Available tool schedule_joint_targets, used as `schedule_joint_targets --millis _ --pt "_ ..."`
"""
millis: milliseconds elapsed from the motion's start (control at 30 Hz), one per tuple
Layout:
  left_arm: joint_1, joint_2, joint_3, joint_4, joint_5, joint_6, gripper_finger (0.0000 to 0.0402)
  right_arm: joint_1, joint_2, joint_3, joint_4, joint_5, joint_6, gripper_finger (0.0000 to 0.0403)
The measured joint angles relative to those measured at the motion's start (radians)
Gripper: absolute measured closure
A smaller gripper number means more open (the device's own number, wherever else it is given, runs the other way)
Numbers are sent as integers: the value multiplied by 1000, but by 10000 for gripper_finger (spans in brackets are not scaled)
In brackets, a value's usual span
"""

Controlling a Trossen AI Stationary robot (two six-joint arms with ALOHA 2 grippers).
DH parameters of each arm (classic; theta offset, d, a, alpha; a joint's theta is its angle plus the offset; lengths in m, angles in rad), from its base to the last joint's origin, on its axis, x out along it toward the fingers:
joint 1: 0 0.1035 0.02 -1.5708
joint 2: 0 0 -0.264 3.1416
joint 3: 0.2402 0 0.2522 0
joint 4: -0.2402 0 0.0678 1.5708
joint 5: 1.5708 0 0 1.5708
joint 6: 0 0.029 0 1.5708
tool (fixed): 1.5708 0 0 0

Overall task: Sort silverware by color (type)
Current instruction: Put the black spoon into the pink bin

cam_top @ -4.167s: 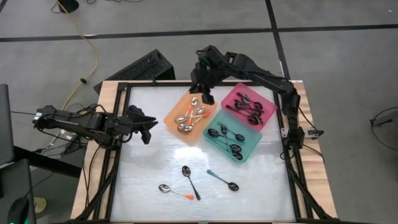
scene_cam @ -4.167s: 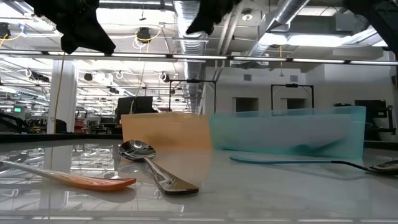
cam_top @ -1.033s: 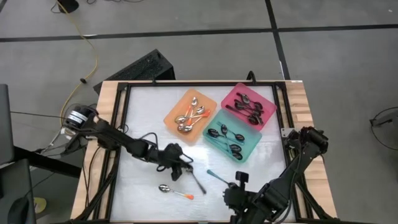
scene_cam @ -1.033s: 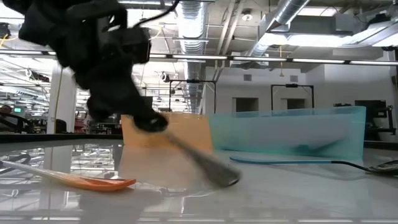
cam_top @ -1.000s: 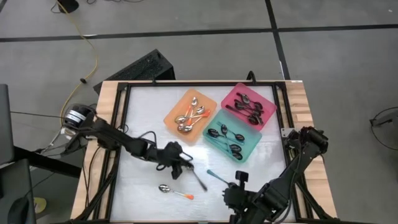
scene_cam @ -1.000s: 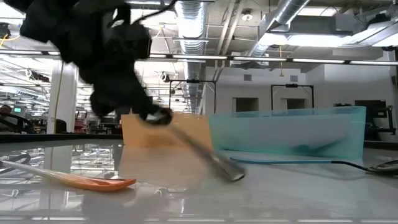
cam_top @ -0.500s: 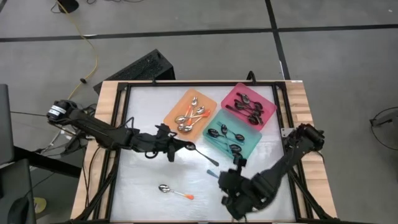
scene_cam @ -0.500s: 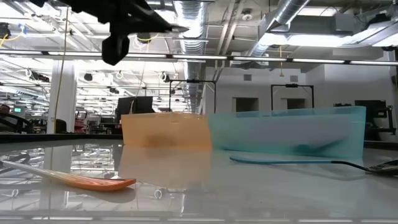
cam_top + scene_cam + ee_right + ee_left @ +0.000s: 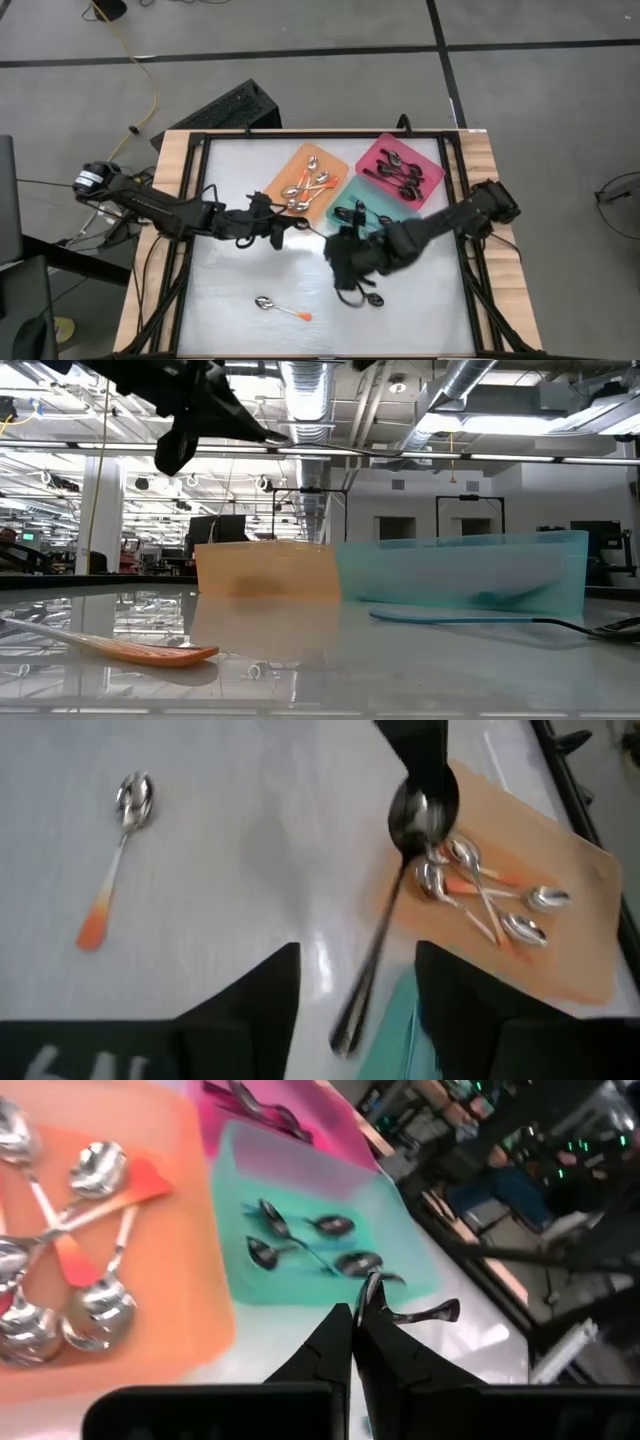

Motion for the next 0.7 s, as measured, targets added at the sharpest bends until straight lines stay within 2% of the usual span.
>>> schedule_joint_targets --millis 133,300,533,600,700 --pt "48 0 0 8 2 -27 401 -87 28 0 41 -53 -72 180" --pt "80 0 0 34 46 -10 401 -171 65 -1 98 -124 -92 180" --pt "86 0 1 48 98 35 401 -189 103 -4 85 -158 -91 182" --pt "86 0 1 48 99 46 401 -189 119 5 119 -157 -89 182" --pt "89 0 1 44 124 56 401 -180 129 -2 83 -142 -81 183"
